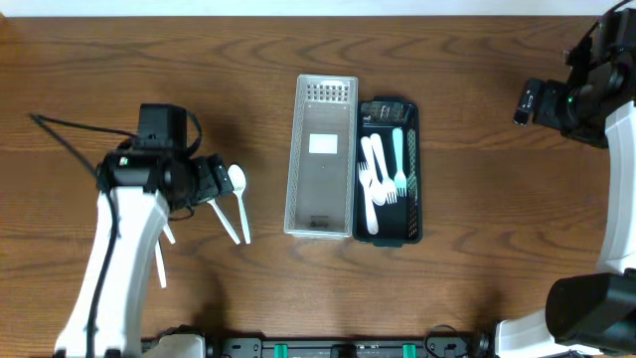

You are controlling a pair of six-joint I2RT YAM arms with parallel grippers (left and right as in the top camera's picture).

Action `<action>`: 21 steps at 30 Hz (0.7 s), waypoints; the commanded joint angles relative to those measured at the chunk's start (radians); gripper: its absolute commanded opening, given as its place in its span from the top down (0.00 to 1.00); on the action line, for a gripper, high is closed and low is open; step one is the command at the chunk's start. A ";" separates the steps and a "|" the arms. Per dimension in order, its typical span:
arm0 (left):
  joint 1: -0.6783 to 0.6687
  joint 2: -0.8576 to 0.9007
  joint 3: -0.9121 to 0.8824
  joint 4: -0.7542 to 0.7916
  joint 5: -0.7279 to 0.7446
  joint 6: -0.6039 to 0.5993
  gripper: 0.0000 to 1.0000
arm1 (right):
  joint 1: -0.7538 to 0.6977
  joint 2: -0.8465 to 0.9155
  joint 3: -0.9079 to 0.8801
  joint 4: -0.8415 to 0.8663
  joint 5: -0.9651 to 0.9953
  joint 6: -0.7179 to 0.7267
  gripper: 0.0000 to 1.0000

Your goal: Pack container

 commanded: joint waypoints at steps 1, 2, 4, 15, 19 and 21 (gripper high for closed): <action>0.021 0.090 0.014 0.020 0.000 -0.064 0.02 | -0.003 0.004 -0.039 0.013 -0.050 -0.020 0.01; 0.023 0.116 0.014 0.029 0.000 -0.071 0.02 | -0.003 0.004 -0.050 0.018 -0.050 -0.020 0.01; 0.023 0.171 0.014 0.049 0.000 -0.072 0.02 | -0.003 0.004 -0.070 0.026 -0.050 -0.020 0.01; 0.023 0.375 -0.049 0.159 0.002 -0.053 0.02 | -0.003 0.004 -0.098 0.040 -0.050 -0.020 0.01; 0.023 0.406 -0.082 0.209 0.004 -0.027 0.02 | -0.003 0.004 -0.098 0.040 -0.050 -0.020 0.01; 0.023 0.418 -0.089 0.219 0.004 -0.023 0.02 | -0.003 0.004 -0.098 0.040 -0.050 -0.020 0.01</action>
